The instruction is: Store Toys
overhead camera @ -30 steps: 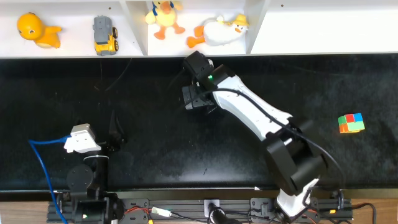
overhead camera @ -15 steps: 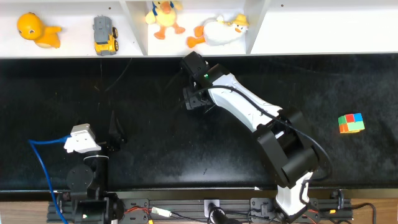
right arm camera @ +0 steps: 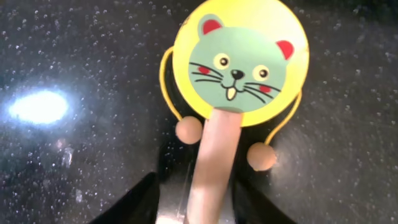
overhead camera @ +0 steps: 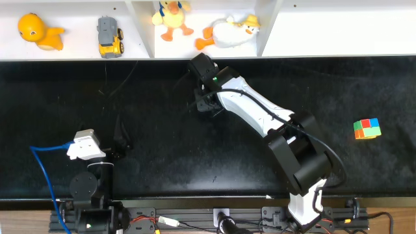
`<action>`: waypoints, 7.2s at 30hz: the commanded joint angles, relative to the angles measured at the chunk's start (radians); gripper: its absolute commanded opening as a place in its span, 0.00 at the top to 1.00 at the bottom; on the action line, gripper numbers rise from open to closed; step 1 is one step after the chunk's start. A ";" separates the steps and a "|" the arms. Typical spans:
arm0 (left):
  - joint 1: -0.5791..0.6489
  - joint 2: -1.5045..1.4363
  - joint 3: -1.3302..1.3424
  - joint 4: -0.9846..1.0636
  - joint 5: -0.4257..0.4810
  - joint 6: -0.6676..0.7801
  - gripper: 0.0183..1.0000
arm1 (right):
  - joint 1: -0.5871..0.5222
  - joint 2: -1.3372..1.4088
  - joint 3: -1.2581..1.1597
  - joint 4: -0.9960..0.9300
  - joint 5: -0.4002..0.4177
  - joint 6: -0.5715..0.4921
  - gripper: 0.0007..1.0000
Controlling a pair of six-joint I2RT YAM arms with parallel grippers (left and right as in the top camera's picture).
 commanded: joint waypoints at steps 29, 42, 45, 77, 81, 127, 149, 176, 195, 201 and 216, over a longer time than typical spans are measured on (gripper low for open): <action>-0.002 -0.012 -0.005 0.004 -0.005 0.011 0.00 | -0.005 -0.095 0.063 -0.232 -0.084 0.061 0.96; -0.002 -0.012 -0.005 0.004 -0.005 0.011 0.00 | -0.041 -0.505 -0.006 -0.478 0.119 0.117 0.95; -0.002 -0.012 -0.005 0.004 -0.005 0.011 0.00 | -0.095 -0.578 -0.098 -0.479 0.136 0.117 0.95; -0.002 -0.012 -0.005 0.004 -0.005 0.011 0.00 | -0.611 -0.458 -0.354 0.335 0.042 -0.396 0.95; -0.002 -0.012 -0.005 0.004 -0.005 0.012 0.00 | -0.611 -0.420 -0.354 0.434 0.023 -0.396 0.96; -0.002 -0.012 -0.005 0.004 -0.005 0.011 0.00 | -0.611 -0.263 -0.346 0.772 0.023 -0.340 0.25; -0.002 -0.012 -0.005 0.004 -0.005 0.012 0.00 | -0.854 -0.898 -0.349 -0.294 0.481 0.784 0.00; -0.002 -0.012 -0.005 0.004 -0.005 0.012 0.00 | -1.181 -0.437 -0.349 -0.122 0.246 0.414 0.00; -0.002 -0.012 -0.005 0.004 -0.005 0.012 0.00 | -1.181 -0.270 -0.349 0.006 0.256 0.358 0.00; -0.002 -0.012 -0.005 0.004 -0.005 0.011 0.00 | -1.181 -0.233 -0.350 0.014 0.255 0.346 0.11; -0.002 -0.012 -0.005 0.004 -0.005 0.011 0.00 | -1.181 -0.218 -0.349 0.002 0.254 0.291 0.38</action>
